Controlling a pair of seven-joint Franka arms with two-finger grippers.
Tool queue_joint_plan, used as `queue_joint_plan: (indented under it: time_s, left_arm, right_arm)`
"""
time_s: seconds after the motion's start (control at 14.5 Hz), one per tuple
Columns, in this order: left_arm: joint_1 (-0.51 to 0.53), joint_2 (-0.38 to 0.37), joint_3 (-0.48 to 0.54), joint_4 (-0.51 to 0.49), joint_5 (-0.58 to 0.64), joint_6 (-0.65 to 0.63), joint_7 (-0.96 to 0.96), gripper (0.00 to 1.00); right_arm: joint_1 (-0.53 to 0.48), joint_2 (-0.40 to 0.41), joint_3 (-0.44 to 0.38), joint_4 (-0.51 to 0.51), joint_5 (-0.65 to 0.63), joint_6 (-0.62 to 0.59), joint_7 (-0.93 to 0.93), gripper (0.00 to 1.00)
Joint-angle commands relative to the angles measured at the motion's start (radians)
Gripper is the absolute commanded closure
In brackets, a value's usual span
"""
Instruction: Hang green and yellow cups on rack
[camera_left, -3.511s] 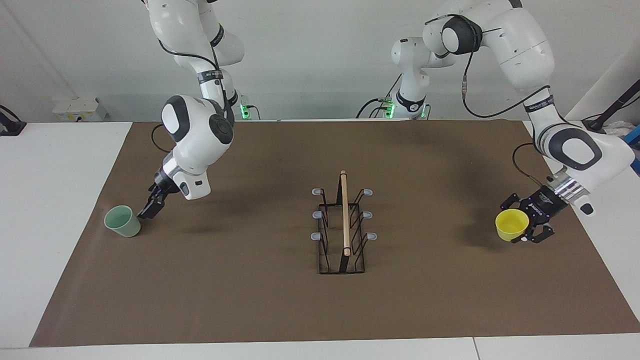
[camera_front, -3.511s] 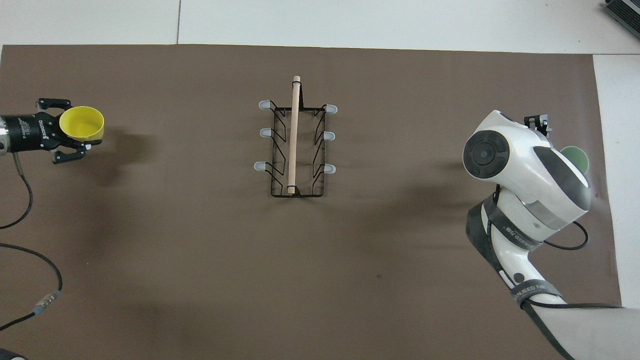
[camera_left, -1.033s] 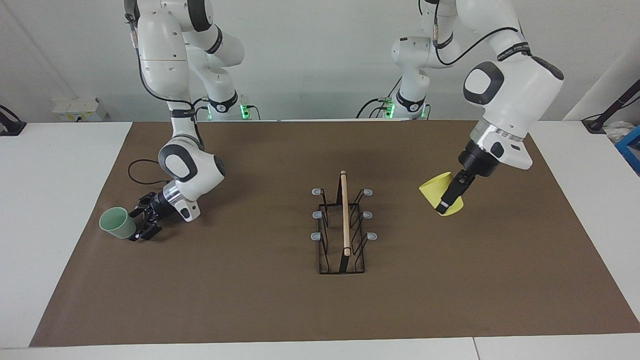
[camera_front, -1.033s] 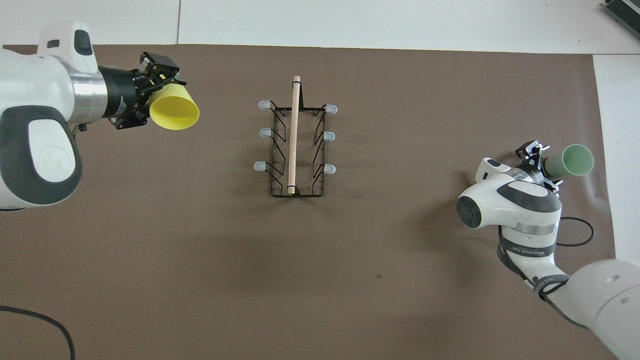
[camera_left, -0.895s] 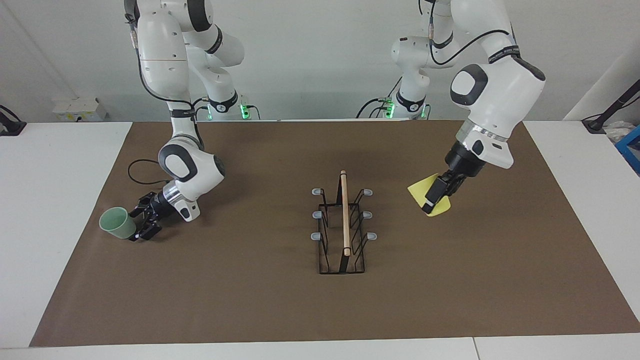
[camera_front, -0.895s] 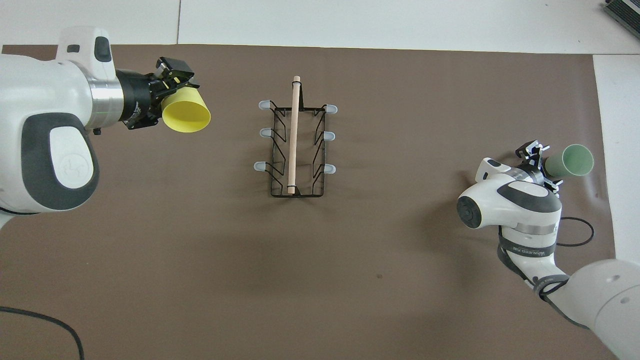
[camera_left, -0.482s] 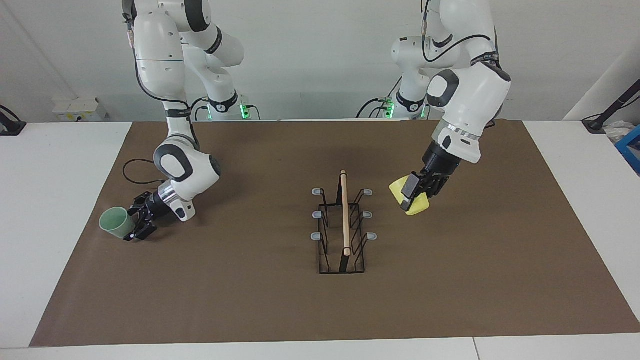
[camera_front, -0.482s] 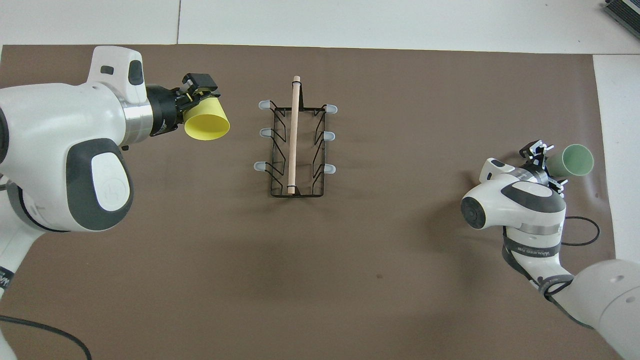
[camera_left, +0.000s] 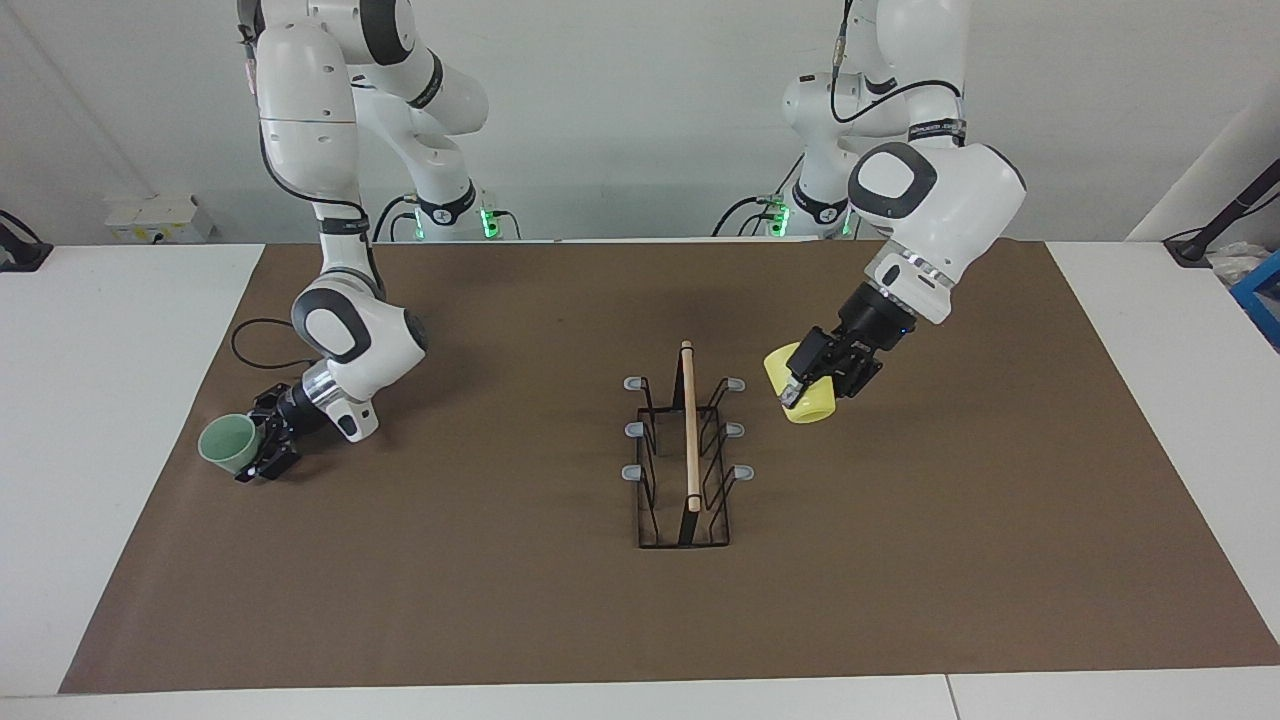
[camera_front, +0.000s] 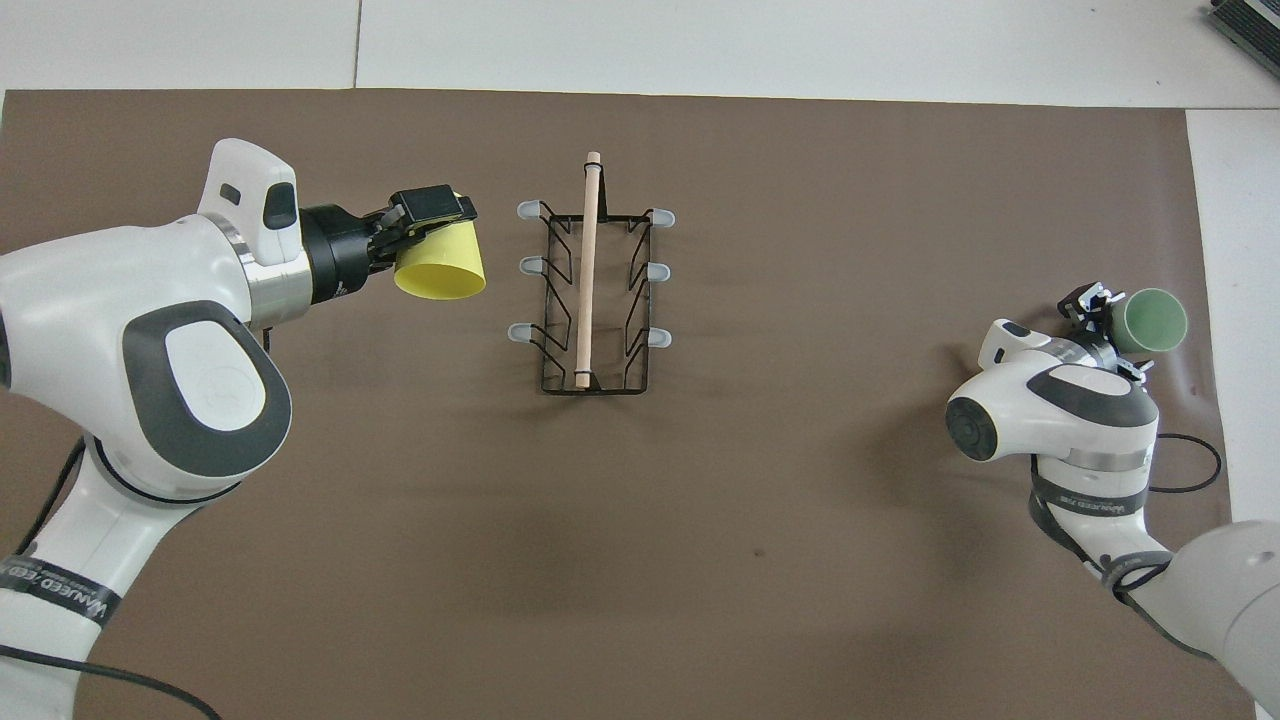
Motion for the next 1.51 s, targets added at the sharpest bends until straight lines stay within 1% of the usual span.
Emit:
queue_joint_plan:
  time_s: [0.0,0.07,0.14,0.21,0.28,0.34,0.41,0.48,0.55,0.69,0.76,0.9,1.03,1.24,1.31,1.45]
  left_arm:
    - [-0.008,-0.036,-0.064,-0.071,-0.209,0.159,0.163,1.00]
    - [-0.009,-0.029,-0.087,-0.082,-0.254,0.225,0.238,1.00]
    - [-0.009,-0.025,-0.107,-0.084,-0.296,0.252,0.278,1.00]
    - [-0.009,-0.025,-0.112,-0.082,-0.313,0.257,0.303,1.00]
    - [-0.012,-0.022,-0.116,-0.090,-0.318,0.282,0.344,1.00]
    - [-0.023,-0.019,-0.133,-0.097,-0.321,0.350,0.358,1.00]
    - [-0.027,-0.007,-0.155,-0.103,-0.321,0.434,0.364,1.00]
    - [-0.035,0.013,-0.184,-0.105,-0.318,0.524,0.372,1.00]
    - [-0.035,0.021,-0.201,-0.105,-0.316,0.589,0.390,1.00]
    - [-0.037,0.035,-0.227,-0.110,-0.318,0.660,0.421,1.00]
    - [-0.037,0.040,-0.244,-0.111,-0.318,0.701,0.424,1.00]
    - [-0.037,0.058,-0.265,-0.111,-0.315,0.775,0.430,1.00]
    - [-0.037,0.078,-0.267,-0.105,-0.307,0.783,0.445,1.00]
    - [-0.037,0.107,-0.276,-0.100,-0.301,0.789,0.461,1.00]
    - [-0.038,0.112,-0.281,-0.102,-0.299,0.792,0.462,1.00]
    - [-0.037,0.112,-0.293,-0.102,-0.301,0.792,0.461,1.00]
  right_arm:
    - [-0.028,-0.003,0.008,-0.011,-0.050,0.026,0.029,0.00]
    - [-0.031,-0.003,0.008,-0.011,-0.053,0.028,0.029,0.02]
    - [-0.031,-0.003,0.008,-0.011,-0.062,0.028,0.029,0.23]
    - [-0.033,-0.003,0.008,-0.011,-0.064,0.028,0.029,0.46]
    - [-0.033,-0.003,0.008,-0.011,-0.064,0.028,0.029,0.67]
    - [-0.033,-0.003,0.008,-0.011,-0.064,0.028,0.029,0.77]
    - [-0.033,-0.003,0.008,-0.011,-0.064,0.028,0.029,0.81]
    - [-0.030,-0.003,0.008,-0.010,-0.062,0.025,0.029,0.82]
    - [-0.022,-0.002,0.009,-0.004,-0.050,0.019,0.026,0.82]
    - [-0.018,-0.003,0.009,0.007,-0.019,0.022,0.023,0.82]
    - [-0.016,-0.009,0.012,0.016,0.023,0.025,0.019,0.82]
    - [-0.016,-0.028,0.015,0.033,0.152,0.046,-0.025,0.83]
    - [-0.028,-0.067,0.014,0.042,0.302,0.132,-0.113,0.83]
    - [-0.016,-0.155,0.016,0.035,0.491,0.138,-0.232,0.84]
    - [-0.014,-0.178,0.019,0.036,0.584,0.140,-0.295,0.84]
    - [-0.016,-0.222,0.040,0.042,0.846,0.134,-0.441,0.84]
